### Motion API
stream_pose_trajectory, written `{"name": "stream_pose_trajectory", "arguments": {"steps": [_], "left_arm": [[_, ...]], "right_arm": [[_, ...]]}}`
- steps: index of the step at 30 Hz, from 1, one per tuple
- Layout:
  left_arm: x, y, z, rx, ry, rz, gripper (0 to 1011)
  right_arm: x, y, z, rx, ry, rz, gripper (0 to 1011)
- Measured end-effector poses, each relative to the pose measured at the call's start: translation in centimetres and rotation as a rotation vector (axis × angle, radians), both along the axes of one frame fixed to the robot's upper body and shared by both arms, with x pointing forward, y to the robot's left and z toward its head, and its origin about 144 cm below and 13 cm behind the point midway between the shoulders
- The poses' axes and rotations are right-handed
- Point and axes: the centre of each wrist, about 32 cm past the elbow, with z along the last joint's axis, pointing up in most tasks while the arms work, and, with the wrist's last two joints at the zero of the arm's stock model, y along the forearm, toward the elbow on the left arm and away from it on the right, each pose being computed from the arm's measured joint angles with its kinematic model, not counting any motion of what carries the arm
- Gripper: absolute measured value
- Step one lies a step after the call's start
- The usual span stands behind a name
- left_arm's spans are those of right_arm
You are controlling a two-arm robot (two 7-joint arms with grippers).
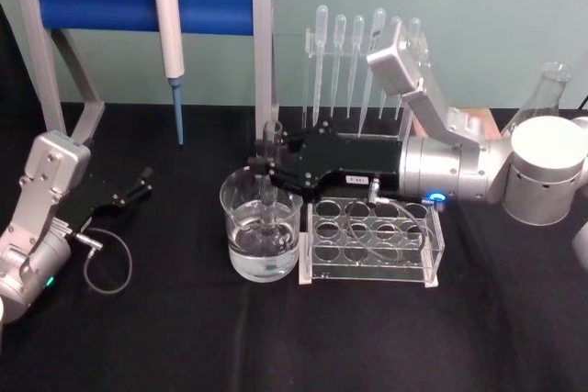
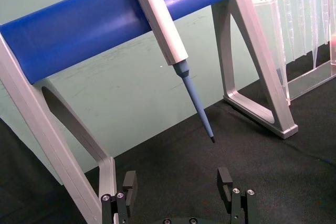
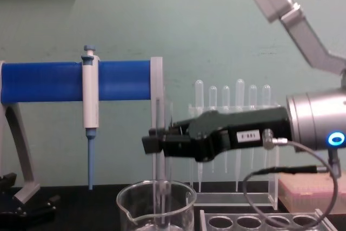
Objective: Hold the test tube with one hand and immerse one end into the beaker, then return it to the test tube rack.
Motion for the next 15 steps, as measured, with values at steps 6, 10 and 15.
{"name": "stream_pose_trajectory", "arguments": {"steps": [6, 10, 15], "left_arm": [[0.0, 0.0, 0.0, 0.000, 0.000, 0.000, 1000], [0.0, 0.0, 0.0, 0.000, 0.000, 0.000, 1000], [0.0, 0.0, 0.0, 0.000, 0.000, 0.000, 1000]], "right_arm": [[-0.5, -0.2, 1.7, 0.011, -0.039, -0.006, 226], [-0.7, -0.3, 2.7, 0.017, -0.049, -0.015, 225], [-1.0, -0.4, 4.1, 0.032, -0.059, -0.018, 225]]}}
